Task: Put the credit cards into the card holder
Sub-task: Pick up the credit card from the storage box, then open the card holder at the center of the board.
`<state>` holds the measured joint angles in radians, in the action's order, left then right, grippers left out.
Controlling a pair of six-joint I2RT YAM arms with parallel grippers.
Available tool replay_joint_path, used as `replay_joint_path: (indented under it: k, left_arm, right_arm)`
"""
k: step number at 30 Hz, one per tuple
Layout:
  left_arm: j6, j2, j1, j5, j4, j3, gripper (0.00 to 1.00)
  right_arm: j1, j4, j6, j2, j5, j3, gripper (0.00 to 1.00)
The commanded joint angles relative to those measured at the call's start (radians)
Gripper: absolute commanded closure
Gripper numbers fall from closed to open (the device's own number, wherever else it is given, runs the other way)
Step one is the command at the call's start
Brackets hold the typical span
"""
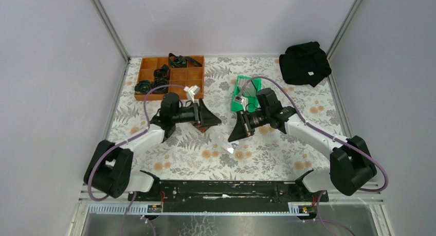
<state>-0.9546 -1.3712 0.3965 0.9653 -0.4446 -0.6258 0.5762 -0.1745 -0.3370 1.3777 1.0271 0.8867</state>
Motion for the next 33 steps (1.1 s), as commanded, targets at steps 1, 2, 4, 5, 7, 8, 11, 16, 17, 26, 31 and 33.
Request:
replay_joint_path:
  k: [1,2,4,5,7,8,11,16,17,26,31,33]
  left_arm:
    - [0.027,0.115,-0.057,-0.298,0.118,0.043,0.38]
    - [0.031,0.144,-0.06,-0.388,0.172,0.051,0.38]
    - [0.028,0.215,-0.061,-0.562,0.268,0.073,0.38]
    - [0.016,0.248,-0.061,-0.644,0.309,0.089,0.38]
    - [-0.016,0.324,-0.061,-0.787,0.384,0.131,0.4]
    - [-0.029,0.365,-0.059,-0.852,0.422,0.147,0.41]
    - [-0.069,0.459,-0.058,-0.992,0.526,0.187,0.48]
    - [-0.085,0.476,-0.059,-1.082,0.65,0.199,0.62]
    - [-0.085,0.468,-0.059,-1.083,0.656,0.199,0.66]
    - [-0.093,0.399,-0.059,-1.107,0.672,0.194,0.79]
    - [-0.085,0.343,-0.055,-1.101,0.651,0.175,0.79]
    - [-0.084,0.319,-0.052,-1.098,0.638,0.165,0.79]
  right_arm:
    - [0.01,0.002,0.021,0.022,-0.073,0.059,1.0]
    - [0.01,-0.004,0.025,0.033,-0.097,0.08,1.0]
    - [0.016,-0.019,0.034,0.058,-0.151,0.117,1.0]
    - [0.025,-0.031,0.044,0.073,-0.184,0.144,1.0]
    - [0.055,-0.085,0.081,0.118,-0.265,0.212,1.0]
    - [0.075,-0.115,0.104,0.143,-0.309,0.253,1.0]
    - [0.142,-0.178,0.155,0.233,-0.451,0.362,1.0]
    - [0.233,-0.209,0.207,0.378,-0.702,0.494,1.0]
    - [0.246,-0.208,0.216,0.4,-0.758,0.513,1.0]
    - [0.306,-0.134,0.282,0.527,-1.055,0.598,1.0]
    - [0.312,-0.119,0.304,0.56,-1.108,0.64,1.0]
    - [0.313,-0.118,0.309,0.572,-1.111,0.653,1.0]
